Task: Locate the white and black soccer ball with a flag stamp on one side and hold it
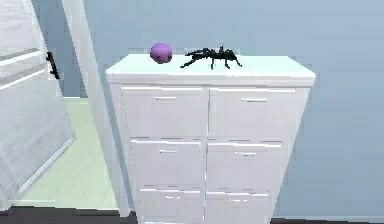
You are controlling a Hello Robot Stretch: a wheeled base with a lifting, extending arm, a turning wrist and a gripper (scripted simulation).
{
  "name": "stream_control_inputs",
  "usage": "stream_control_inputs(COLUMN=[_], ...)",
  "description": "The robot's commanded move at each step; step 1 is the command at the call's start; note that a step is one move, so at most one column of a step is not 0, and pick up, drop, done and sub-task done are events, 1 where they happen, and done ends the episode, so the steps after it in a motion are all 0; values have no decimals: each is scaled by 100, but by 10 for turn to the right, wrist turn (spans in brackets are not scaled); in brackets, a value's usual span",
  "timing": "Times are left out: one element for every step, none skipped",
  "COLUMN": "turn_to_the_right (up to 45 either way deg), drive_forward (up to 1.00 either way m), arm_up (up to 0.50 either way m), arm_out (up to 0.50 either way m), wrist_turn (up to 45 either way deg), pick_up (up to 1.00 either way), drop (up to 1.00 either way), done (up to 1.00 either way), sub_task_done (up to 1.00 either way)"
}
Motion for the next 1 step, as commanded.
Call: stream_control_inputs(turn_to_the_right=[-450], drive_forward=[0], arm_up=[0], arm_out=[0], wrist_turn=[0], pick_up=[0], drop=[0], done=[0], sub_task_done=[0])
